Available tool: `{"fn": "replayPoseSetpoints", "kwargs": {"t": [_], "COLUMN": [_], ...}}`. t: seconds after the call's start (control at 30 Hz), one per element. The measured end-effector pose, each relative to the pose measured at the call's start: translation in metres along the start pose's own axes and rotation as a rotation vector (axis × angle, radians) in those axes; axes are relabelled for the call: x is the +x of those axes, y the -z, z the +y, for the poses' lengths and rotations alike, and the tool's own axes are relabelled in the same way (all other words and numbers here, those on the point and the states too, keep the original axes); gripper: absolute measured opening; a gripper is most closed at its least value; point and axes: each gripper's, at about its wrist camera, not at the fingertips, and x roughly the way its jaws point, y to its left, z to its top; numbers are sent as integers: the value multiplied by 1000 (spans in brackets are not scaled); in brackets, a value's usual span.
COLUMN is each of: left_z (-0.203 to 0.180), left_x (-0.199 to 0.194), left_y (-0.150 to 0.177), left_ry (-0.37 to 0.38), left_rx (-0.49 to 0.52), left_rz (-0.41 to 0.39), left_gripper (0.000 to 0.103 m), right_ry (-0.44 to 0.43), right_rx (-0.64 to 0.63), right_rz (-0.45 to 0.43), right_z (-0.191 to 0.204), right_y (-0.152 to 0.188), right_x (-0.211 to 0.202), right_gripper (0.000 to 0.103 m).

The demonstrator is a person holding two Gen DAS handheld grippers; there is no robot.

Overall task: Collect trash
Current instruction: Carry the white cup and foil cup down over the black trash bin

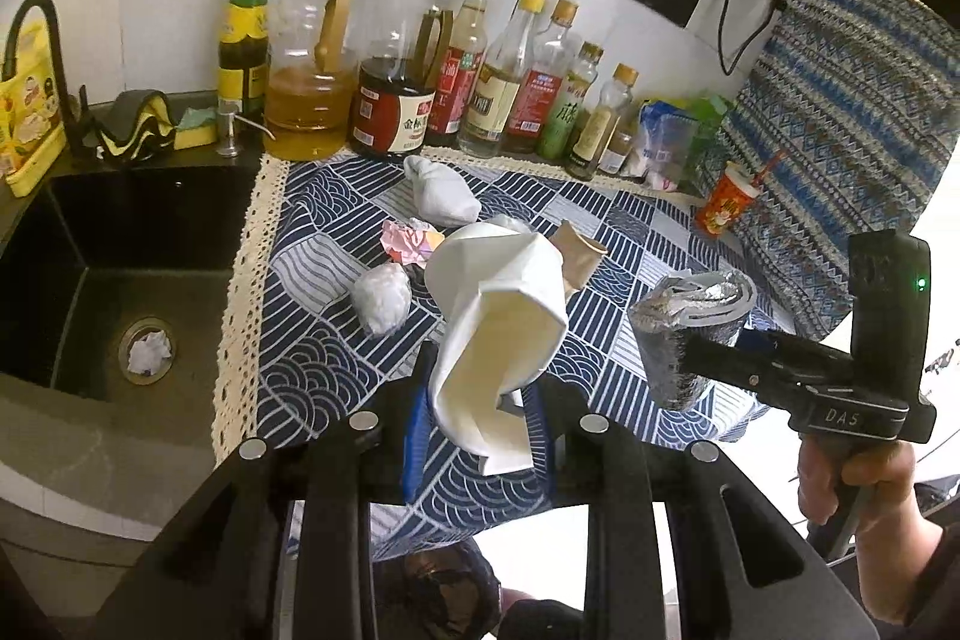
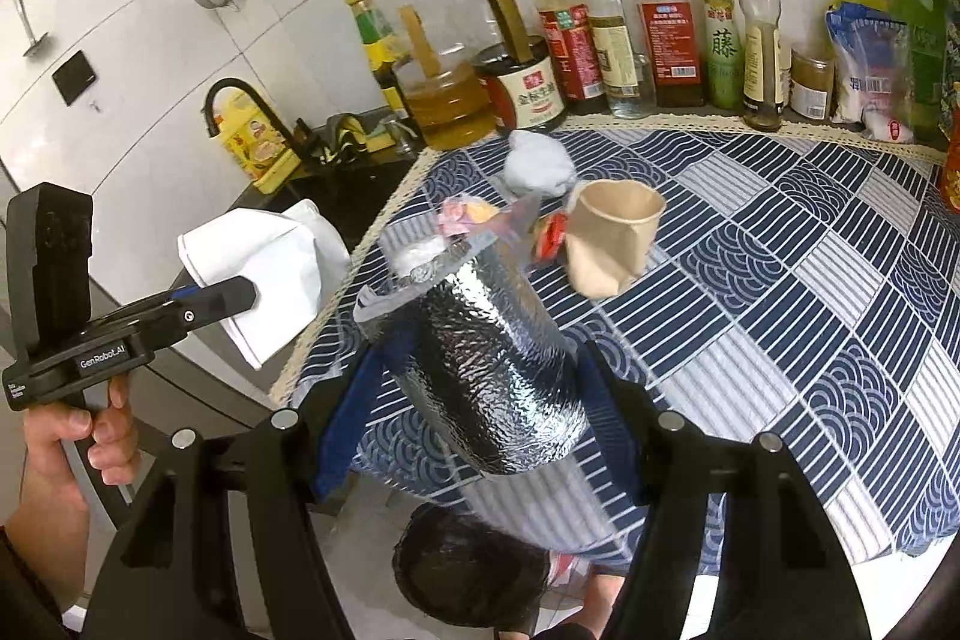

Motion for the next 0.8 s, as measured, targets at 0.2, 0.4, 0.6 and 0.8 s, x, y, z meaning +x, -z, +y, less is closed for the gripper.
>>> {"fn": "replayPoseSetpoints", "kwargs": {"t": [0.2, 0.4, 0.6, 0.8], "left_z": [7, 9, 15, 22], "left_x": [-30, -47, -54, -54], "left_y": [17, 37, 62, 89], "left_ry": [36, 45, 73, 83], "left_rx": [-46, -62, -100, -124], "left_rz": [-28, -35, -27, 13], "left_gripper": [26, 26, 26, 26], "right_ry": [-10, -30, -30, -11], "right_rx": [4, 32, 32, 24], "right_rz": [-10, -5, 15, 46], "right_z": [23, 39, 58, 69], "right_y": [21, 42, 64, 83], "right_x": [-14, -21, -20, -13], "right_gripper": [66, 66, 66, 66]}}
